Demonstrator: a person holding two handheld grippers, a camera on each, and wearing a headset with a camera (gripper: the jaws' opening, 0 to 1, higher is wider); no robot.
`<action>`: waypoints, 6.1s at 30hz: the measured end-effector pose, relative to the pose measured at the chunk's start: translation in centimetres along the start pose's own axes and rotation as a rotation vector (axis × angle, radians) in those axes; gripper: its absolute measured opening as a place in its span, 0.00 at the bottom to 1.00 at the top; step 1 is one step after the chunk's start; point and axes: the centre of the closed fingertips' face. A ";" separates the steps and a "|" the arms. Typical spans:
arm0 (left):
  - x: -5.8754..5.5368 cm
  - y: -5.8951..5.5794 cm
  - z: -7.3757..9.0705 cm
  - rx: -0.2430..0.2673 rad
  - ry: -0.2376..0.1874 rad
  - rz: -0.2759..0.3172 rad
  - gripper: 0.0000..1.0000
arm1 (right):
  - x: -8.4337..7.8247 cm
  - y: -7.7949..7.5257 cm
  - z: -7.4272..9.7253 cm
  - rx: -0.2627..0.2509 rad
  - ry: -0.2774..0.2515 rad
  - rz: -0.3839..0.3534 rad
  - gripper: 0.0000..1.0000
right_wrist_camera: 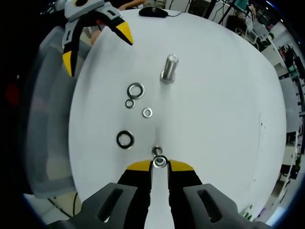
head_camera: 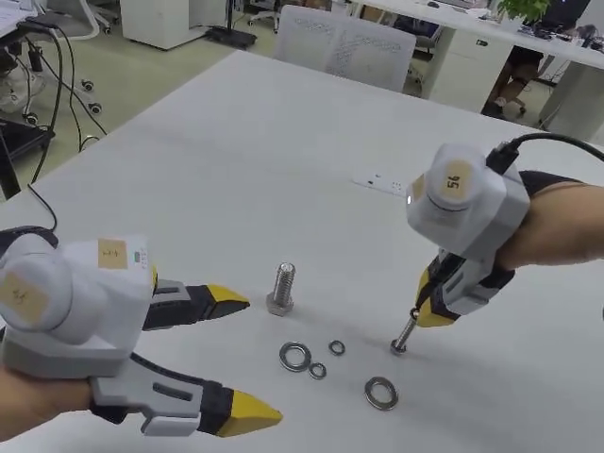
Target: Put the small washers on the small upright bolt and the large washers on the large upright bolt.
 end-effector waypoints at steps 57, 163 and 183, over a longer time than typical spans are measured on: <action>-0.2 0.0 0.2 0.005 0.013 0.012 0.69 | -0.7 -0.1 -5.5 0.024 0.022 -0.005 0.14; 0.1 0.1 1.4 0.037 0.001 0.006 0.67 | 5.8 3.5 -7.1 0.072 -0.011 0.125 0.27; 0.1 0.2 1.1 0.036 0.000 0.007 0.67 | 5.7 3.6 -7.1 0.092 -0.011 0.113 0.25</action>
Point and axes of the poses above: the centre of the closed fingertips' face, and the gripper's own axes: z roughly backward along the fingers, y roughly to its left, x roughly out of its top, and after that the axes turned 13 degrees about -z, right-handed
